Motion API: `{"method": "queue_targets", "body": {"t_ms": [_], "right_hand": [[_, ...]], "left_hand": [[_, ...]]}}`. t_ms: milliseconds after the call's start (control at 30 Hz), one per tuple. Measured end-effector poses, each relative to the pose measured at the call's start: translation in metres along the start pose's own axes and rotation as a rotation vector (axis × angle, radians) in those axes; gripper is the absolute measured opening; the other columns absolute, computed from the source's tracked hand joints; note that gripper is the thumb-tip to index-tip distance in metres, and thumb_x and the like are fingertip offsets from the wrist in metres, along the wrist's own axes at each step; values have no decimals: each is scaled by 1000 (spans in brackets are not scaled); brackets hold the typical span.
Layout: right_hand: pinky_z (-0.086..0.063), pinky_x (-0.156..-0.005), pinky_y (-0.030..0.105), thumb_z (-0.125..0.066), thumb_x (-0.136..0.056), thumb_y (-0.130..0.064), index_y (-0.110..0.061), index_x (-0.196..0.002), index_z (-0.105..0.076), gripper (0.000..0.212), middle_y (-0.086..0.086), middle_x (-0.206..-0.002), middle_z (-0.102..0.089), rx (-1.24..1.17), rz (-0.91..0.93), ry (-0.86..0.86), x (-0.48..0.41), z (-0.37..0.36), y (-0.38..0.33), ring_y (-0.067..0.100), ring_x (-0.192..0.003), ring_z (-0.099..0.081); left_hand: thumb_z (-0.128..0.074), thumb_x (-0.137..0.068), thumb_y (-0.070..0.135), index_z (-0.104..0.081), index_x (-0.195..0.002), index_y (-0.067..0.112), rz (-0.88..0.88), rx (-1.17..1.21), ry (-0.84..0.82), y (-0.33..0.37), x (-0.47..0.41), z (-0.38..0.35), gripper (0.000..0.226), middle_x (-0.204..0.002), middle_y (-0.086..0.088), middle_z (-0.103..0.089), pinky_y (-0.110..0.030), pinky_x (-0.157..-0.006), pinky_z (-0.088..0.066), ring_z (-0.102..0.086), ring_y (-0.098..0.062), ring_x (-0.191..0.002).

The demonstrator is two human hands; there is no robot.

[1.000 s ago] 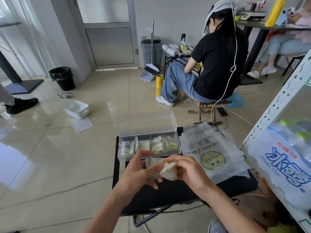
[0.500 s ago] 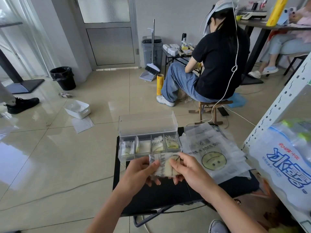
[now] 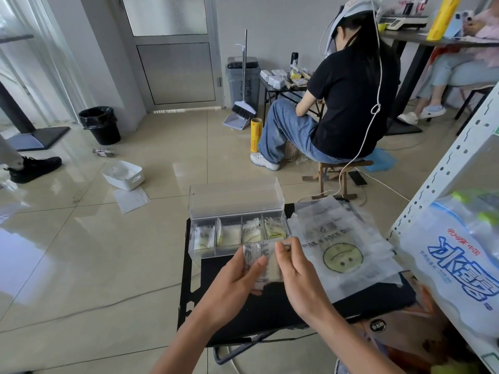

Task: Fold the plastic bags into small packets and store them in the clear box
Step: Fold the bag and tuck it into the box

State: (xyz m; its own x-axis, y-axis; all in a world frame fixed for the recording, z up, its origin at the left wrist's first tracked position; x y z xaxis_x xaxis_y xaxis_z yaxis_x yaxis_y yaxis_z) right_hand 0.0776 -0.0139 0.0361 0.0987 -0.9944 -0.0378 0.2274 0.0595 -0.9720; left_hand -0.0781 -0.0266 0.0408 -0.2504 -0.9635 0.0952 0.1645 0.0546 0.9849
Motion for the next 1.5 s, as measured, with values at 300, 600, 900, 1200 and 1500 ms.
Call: {"method": "queue_targets", "body": {"t_ms": [300,600,900,1200,1500], "right_hand": [[-46,-49,46,-36,-106,-45,-21,-92,-47,30,15,-71,-62,110,67,146,0,2,-5,31,-59,-59],[-51,-52,28,-36,-108,-38,-12,-95,-53,33,-1,-75,-65,14,-55,257,-6,7,-3,4,-62,-63],[-50,-49,27,-39,-107,-40,-14,-96,-54,33,1,-76,-65,-39,-109,294,-7,5,-3,5,-56,-63],[-52,-56,22,-39,-108,-37,-11,-101,-56,32,-1,-80,-65,-8,-89,359,-6,6,-5,-5,-63,-64],[-42,-44,16,-40,-109,-31,-6,-99,-51,29,0,-70,-62,97,-7,376,0,0,-13,1,-54,-60]], "left_hand": [[-54,-104,40,-54,-95,7,58,129,-125,3,4,-2,35,-64,-9,-59,-34,-51,-45,-52,-25,-50],[-70,-99,26,-69,-121,19,87,35,-162,1,3,6,23,-108,-6,-77,-32,-73,-56,-77,-25,-90],[-74,-95,19,-69,-99,7,44,117,83,-2,1,3,13,-73,-10,-71,-33,-55,-49,-61,-24,-59],[-78,-88,7,-67,-113,5,-1,346,156,7,2,-4,27,-94,-18,-77,-32,-74,-58,-76,-31,-88],[-72,-95,12,-67,-104,5,-86,184,262,1,-1,-11,13,-86,-12,-76,-31,-61,-55,-74,-29,-73]]}}
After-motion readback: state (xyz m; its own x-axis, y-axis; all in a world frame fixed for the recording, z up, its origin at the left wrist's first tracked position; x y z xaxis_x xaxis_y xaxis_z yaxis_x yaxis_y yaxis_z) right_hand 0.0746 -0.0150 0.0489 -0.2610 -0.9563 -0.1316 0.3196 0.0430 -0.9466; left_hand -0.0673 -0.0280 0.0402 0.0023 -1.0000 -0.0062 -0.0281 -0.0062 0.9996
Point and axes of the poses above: each hand's wrist, its own x-axis away from the middle knuckle, its own z-axis out of the back of the hand, y = z × x, the point moved 2 cm from there along -x, towards the middle knuckle
